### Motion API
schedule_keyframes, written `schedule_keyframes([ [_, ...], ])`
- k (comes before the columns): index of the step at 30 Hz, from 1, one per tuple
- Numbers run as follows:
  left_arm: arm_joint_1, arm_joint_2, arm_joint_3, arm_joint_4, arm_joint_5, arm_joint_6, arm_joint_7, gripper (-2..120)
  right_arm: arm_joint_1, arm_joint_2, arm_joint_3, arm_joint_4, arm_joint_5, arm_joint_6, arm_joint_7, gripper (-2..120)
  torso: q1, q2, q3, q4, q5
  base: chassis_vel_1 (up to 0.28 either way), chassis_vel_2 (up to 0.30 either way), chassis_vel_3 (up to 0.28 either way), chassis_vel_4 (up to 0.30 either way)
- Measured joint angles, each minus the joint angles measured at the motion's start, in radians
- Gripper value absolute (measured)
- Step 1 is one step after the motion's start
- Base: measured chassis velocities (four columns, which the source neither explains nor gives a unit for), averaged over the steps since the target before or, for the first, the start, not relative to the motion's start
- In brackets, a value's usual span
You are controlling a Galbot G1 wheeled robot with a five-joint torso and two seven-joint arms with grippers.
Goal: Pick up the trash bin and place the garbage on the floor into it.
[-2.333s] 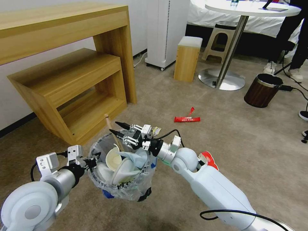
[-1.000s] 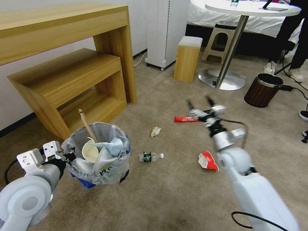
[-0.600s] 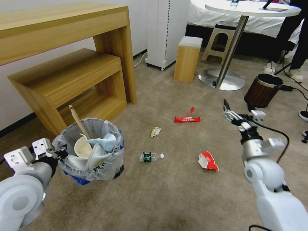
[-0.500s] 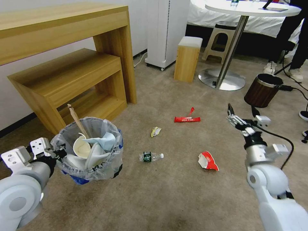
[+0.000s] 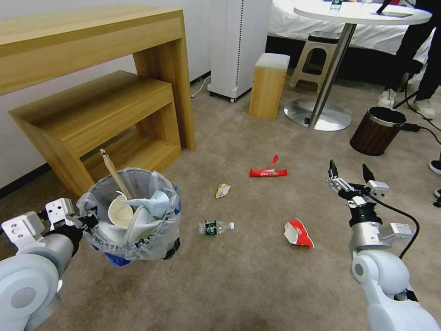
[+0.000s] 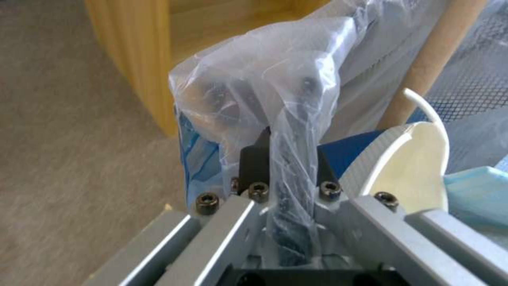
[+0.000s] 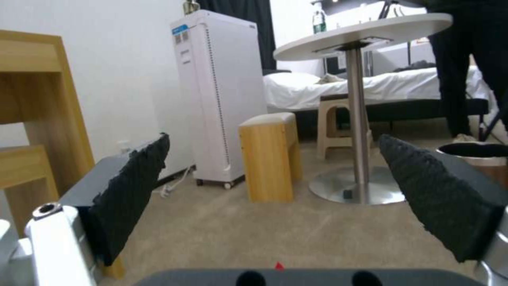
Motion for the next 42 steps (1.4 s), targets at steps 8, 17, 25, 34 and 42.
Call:
schedule_keyframes([
  [8,-0.001,0.000,-0.002,0.007,0.000,0.000,0.004,1,0.016,0.001,-0.017,-0.019,-0.014,0.000,-0.001,100,0.000,0.000,0.000,0.0001,0.0002,-0.201,0.198,0.203,-0.197],
  [17,0.003,0.000,-0.006,0.010,0.001,-0.001,0.006,1,0.017,-0.002,-0.060,-0.038,-0.034,-0.014,0.014,100,0.000,0.000,0.000,0.0000,0.0002,-0.099,0.094,0.091,-0.093],
  [25,0.011,0.000,-0.008,-0.003,0.003,-0.002,0.006,1,0.013,-0.048,-0.121,-0.045,-0.106,-0.292,0.103,100,0.000,0.000,0.000,0.0000,0.0002,0.000,0.000,0.000,0.000],
  [34,0.020,-0.002,-0.013,-0.014,0.006,-0.002,0.005,1,0.015,-0.192,-0.232,-0.012,0.066,-0.822,0.313,100,0.000,0.000,0.000,-0.0001,0.0000,0.000,0.000,0.000,0.000],
  [42,0.016,-0.014,0.000,-0.016,0.022,-0.003,0.005,1,0.059,-0.243,-0.353,-0.119,0.059,-0.875,0.284,100,0.000,0.000,0.000,0.0000,0.0002,0.000,0.000,0.000,0.000],
])
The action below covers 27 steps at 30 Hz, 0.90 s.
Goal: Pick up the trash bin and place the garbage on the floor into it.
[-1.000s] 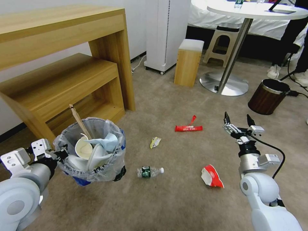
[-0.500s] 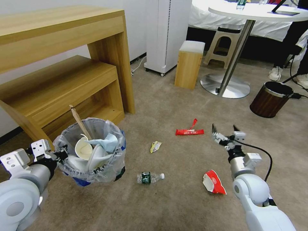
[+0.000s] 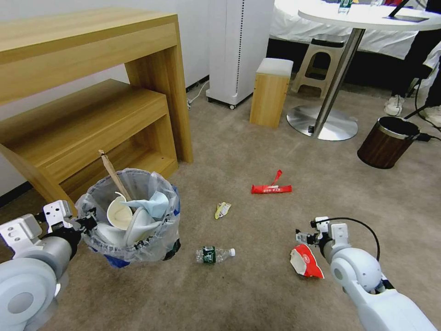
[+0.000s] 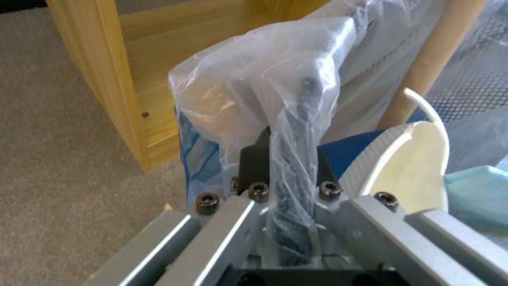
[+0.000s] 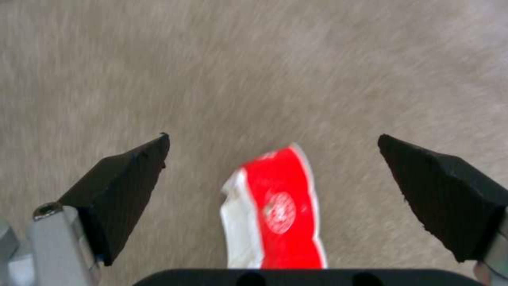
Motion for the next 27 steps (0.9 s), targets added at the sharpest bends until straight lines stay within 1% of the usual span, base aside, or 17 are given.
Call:
schedule_keyframes([
  [2,0.000,-0.001,0.001,0.000,0.001,0.000,0.000,1,0.005,-0.001,-0.009,-0.011,-0.002,-0.003,-0.006,100,0.000,0.000,0.000,0.0000,-0.0001,0.000,0.000,0.000,0.000],
  [3,-0.001,-0.002,0.003,-0.001,0.003,0.000,0.000,1,0.024,0.001,-0.030,-0.044,-0.003,-0.015,-0.022,100,0.000,0.000,0.000,0.0000,0.0000,0.000,0.000,0.000,0.000],
  [4,-0.001,-0.002,0.003,-0.001,0.003,0.000,0.000,1,0.024,0.001,-0.030,-0.044,-0.003,-0.015,-0.022,100,0.000,0.000,0.000,0.0000,0.0000,0.000,0.000,0.000,0.000],
  [10,0.004,-0.002,-0.006,-0.007,0.003,-0.001,0.002,1,0.080,0.027,-0.048,-0.144,-0.006,-0.019,-0.060,100,0.000,0.000,0.000,0.0001,-0.0001,0.000,0.000,0.000,0.000],
  [12,0.004,-0.002,-0.006,-0.008,0.003,-0.001,0.002,1,0.084,0.029,-0.051,-0.155,-0.010,-0.019,-0.065,100,0.000,0.000,0.000,0.0001,-0.0001,0.000,0.000,0.000,0.000],
  [14,0.000,-0.002,-0.005,-0.007,0.003,-0.001,0.003,1,0.095,0.034,-0.066,-0.200,-0.046,-0.017,-0.099,100,0.000,0.000,0.000,0.0000,-0.0001,0.000,0.000,0.000,0.000],
  [16,-0.001,-0.002,-0.004,-0.007,0.003,-0.001,0.003,1,0.097,0.034,-0.069,-0.210,-0.054,-0.015,-0.106,100,0.000,0.000,0.000,0.0001,0.0000,0.000,0.000,0.000,0.000],
  [17,-0.004,-0.004,0.001,-0.006,0.004,-0.001,0.003,1,0.106,0.036,-0.077,-0.238,-0.072,-0.007,-0.119,100,0.000,0.000,0.000,0.0000,-0.0001,0.000,0.000,0.000,0.000],
  [27,-0.007,-0.005,0.008,-0.005,0.011,-0.001,0.003,1,0.122,0.044,-0.086,-0.309,-0.103,0.006,-0.134,100,0.000,0.000,0.000,0.0001,-0.0002,0.000,0.000,0.000,0.000],
])
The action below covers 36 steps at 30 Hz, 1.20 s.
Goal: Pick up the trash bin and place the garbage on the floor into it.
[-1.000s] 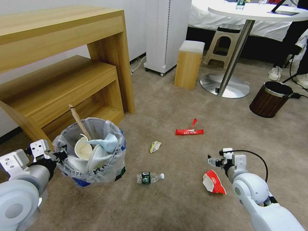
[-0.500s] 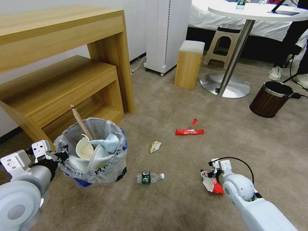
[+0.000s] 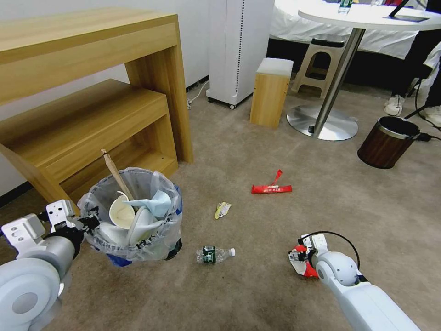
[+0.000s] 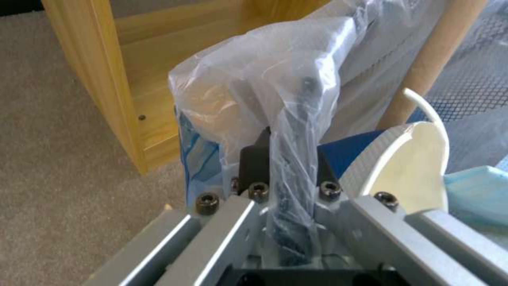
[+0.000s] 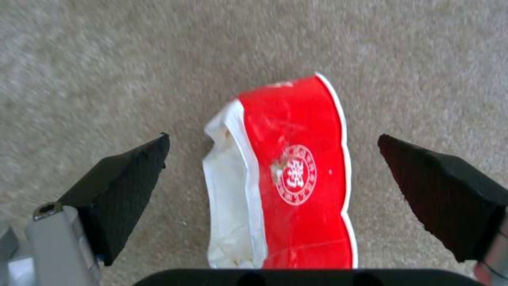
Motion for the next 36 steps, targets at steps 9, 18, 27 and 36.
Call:
schedule_keyframes([
  [9,0.001,0.002,0.000,-0.006,0.000,0.000,0.001,1,-0.004,0.012,-0.014,-0.036,-0.056,-0.002,-0.013,93,0.000,0.000,0.000,0.0000,0.0001,0.000,0.000,0.000,0.000],
  [18,0.006,0.003,-0.005,-0.011,0.000,-0.001,0.001,1,-0.010,0.030,-0.041,-0.073,-0.113,-0.004,-0.025,71,0.000,0.000,0.000,-0.0001,0.0001,0.000,0.000,0.000,0.000],
  [27,0.005,0.003,-0.002,-0.009,0.007,-0.002,0.001,1,-0.017,0.021,-0.044,-0.061,-0.111,-0.004,-0.024,36,0.000,0.000,0.000,0.0000,0.0000,0.000,0.000,0.000,0.000],
  [36,0.000,0.003,0.008,-0.001,0.017,-0.002,0.003,1,-0.025,0.011,-0.038,-0.044,-0.107,0.005,-0.023,13,0.000,0.000,0.000,0.0000,0.0000,0.000,0.000,0.000,0.000],
])
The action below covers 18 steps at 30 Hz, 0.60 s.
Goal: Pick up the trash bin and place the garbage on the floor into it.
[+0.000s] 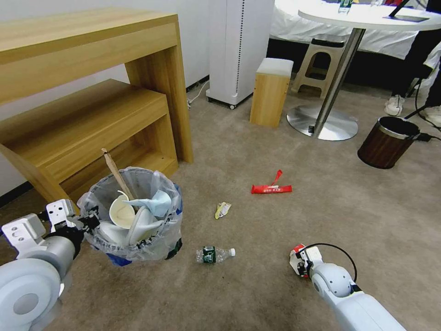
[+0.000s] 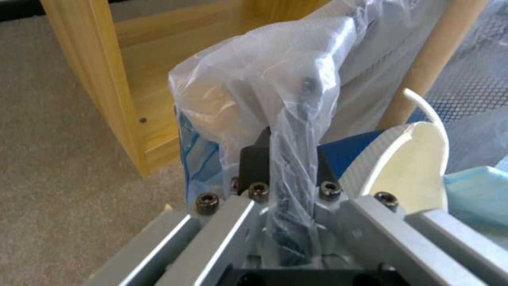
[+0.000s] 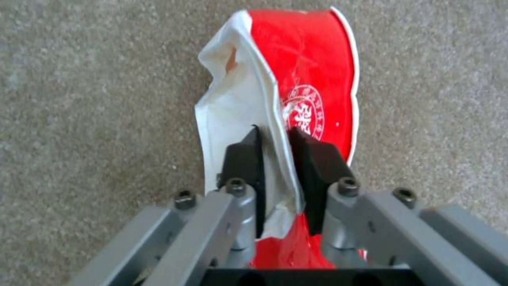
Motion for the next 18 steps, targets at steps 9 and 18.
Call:
schedule_keyframes([
  [9,-0.003,0.008,0.002,0.005,0.000,-0.001,0.002,1,0.019,0.001,-0.004,-0.017,-0.004,0.006,0.002,0,0.000,0.000,0.000,0.0000,0.0000,0.000,0.000,0.000,0.000],
  [18,-0.004,0.011,0.001,0.006,-0.001,-0.002,0.003,1,0.011,-0.006,0.001,0.009,-0.026,0.035,0.004,0,0.000,0.000,0.000,0.0000,0.0002,0.000,0.000,0.000,0.000],
])
